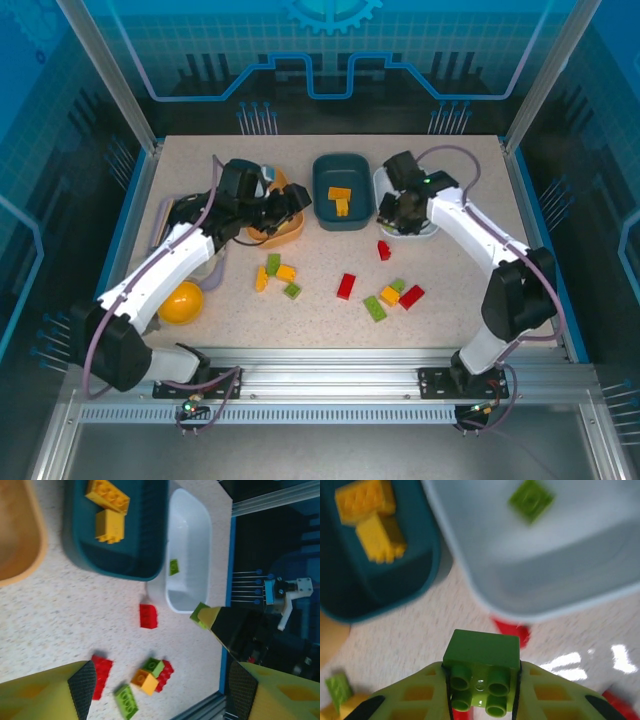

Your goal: Sort the legos into containers by color

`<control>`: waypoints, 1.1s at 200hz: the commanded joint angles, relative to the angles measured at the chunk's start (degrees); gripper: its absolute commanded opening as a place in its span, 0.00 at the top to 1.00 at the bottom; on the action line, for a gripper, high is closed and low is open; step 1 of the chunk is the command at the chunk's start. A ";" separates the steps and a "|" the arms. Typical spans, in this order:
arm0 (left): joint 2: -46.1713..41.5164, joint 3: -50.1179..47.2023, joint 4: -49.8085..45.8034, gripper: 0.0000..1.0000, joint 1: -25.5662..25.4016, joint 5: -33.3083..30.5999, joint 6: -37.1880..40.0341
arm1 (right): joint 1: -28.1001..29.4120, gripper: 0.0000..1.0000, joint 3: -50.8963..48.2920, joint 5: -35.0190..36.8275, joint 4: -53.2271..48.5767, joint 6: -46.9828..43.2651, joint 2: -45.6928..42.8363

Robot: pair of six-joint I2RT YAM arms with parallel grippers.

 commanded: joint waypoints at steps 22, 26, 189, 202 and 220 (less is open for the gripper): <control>6.61 7.13 0.89 0.26 -2.23 0.81 -0.59 | -7.25 0.80 14.87 3.31 -1.65 -12.25 16.10; 7.14 7.48 0.88 0.26 -2.41 0.53 -0.66 | -7.60 0.79 16.80 3.50 -1.99 -12.74 18.44; 5.27 3.92 -21.18 0.29 -3.99 -15.79 0.46 | -5.25 0.30 26.07 -1.16 -2.10 -21.64 13.29; 4.05 2.81 -21.87 0.29 -4.07 -16.47 0.54 | -4.20 0.30 21.09 -2.47 0.32 -22.67 7.78; 2.67 1.69 -23.14 0.29 -4.07 -17.22 0.63 | -2.47 0.30 15.39 -3.25 1.88 -23.82 1.50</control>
